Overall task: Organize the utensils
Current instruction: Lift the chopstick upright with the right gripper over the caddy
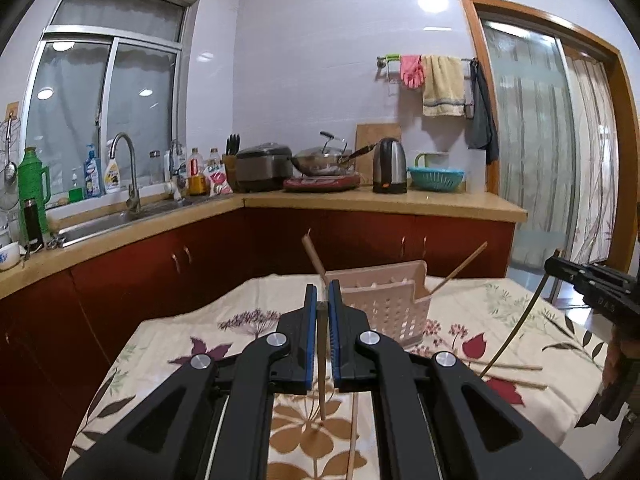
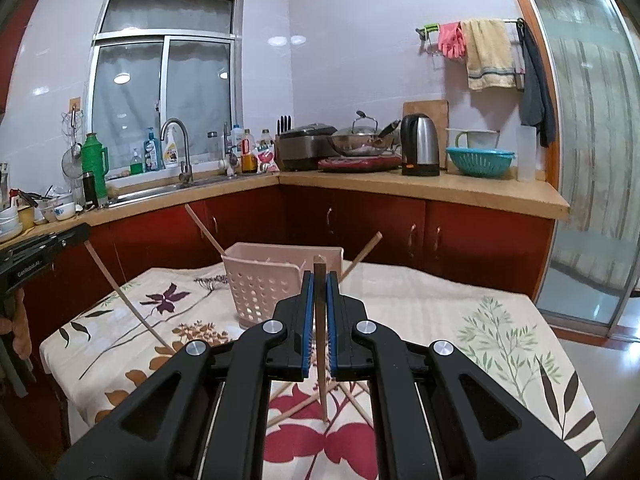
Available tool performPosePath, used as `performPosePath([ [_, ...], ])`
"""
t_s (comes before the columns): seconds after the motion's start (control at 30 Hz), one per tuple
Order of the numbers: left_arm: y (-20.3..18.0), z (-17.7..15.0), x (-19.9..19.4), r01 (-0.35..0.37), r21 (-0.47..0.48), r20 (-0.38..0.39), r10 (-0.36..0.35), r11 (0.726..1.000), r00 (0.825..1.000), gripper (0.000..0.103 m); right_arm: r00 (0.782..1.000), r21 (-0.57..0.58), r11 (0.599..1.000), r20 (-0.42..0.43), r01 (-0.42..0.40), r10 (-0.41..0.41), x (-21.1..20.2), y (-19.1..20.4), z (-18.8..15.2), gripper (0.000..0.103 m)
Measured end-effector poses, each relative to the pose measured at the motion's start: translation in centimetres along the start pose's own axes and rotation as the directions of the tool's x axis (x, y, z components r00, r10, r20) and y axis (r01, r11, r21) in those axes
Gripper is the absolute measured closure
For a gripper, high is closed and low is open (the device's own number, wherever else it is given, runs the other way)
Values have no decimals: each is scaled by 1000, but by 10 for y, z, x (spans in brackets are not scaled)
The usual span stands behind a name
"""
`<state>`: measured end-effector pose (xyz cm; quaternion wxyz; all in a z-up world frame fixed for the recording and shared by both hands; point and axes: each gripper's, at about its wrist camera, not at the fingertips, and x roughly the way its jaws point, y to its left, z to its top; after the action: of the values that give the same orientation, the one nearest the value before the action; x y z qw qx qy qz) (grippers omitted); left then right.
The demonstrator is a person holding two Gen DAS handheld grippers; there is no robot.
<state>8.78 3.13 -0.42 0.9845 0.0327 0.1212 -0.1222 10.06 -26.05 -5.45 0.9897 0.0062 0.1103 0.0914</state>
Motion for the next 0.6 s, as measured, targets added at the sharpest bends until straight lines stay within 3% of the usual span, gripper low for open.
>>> performPosePath([
  [0.27,-12,37,4,55,2,102,-54,999,993,96,994,1,999,97,-45,45,2,-1,37,97],
  [0.6,-22,85,29,76,30,245,-81,997,966,96,966,-15,997,245,-78,79,25,-9,90,97],
])
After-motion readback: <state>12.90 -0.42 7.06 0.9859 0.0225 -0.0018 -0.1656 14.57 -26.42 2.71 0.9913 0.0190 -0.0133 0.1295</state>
